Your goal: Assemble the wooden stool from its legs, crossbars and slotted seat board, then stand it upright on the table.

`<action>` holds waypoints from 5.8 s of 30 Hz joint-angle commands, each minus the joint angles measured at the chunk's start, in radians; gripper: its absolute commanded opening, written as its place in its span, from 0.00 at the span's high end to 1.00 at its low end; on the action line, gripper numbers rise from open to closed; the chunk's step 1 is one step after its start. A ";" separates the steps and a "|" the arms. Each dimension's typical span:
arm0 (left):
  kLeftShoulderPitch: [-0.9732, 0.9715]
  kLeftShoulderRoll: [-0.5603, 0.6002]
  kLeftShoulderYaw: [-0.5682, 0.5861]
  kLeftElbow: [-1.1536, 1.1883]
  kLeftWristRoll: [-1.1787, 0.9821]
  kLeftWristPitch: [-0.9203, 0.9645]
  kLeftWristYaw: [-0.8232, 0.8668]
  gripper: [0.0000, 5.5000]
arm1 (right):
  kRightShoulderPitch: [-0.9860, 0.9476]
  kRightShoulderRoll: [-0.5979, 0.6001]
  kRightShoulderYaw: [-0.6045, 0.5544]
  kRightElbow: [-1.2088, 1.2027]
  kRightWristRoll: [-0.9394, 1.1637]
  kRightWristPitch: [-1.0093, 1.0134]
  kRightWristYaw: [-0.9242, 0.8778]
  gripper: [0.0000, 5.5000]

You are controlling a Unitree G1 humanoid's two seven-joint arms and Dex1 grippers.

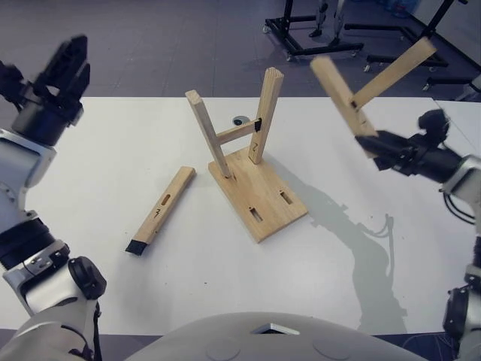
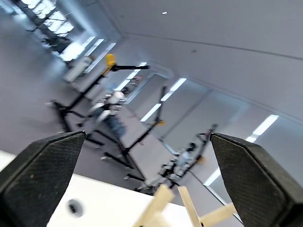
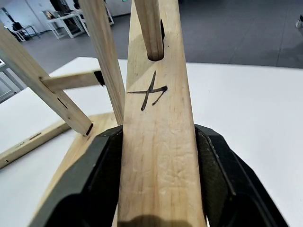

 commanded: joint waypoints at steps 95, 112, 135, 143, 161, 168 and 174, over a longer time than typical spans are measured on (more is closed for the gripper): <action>-0.232 -0.242 -0.525 -0.061 -0.188 -0.087 0.109 0.62 | -0.161 0.328 0.243 -0.277 0.514 0.133 -0.213 0.35; -0.207 -0.150 -0.573 -0.170 0.094 -0.088 -0.059 0.62 | -0.073 0.116 0.095 -0.140 0.398 0.061 -0.116 0.02; -0.102 -0.156 -0.494 -0.349 0.185 -0.124 0.015 0.62 | -0.034 0.094 0.634 0.282 -0.666 -0.786 -0.031 0.02; -0.025 -0.102 -0.491 -0.397 0.167 -0.101 -0.019 0.62 | 0.038 0.083 0.646 0.288 -0.704 -0.810 0.020 0.02; 0.031 -0.048 -0.494 -0.382 0.335 -0.161 -0.167 0.62 | 0.187 0.196 0.629 -0.105 -0.598 -0.531 -0.033 0.02; 0.019 0.011 -0.465 -0.368 0.405 -0.203 -0.259 0.62 | 0.169 0.198 0.548 -0.124 -0.548 -0.470 -0.066 0.02; 0.115 0.100 -0.508 -0.423 0.501 -0.253 -0.450 0.62 | 0.156 0.175 0.456 -0.063 -0.517 -0.468 -0.078 0.02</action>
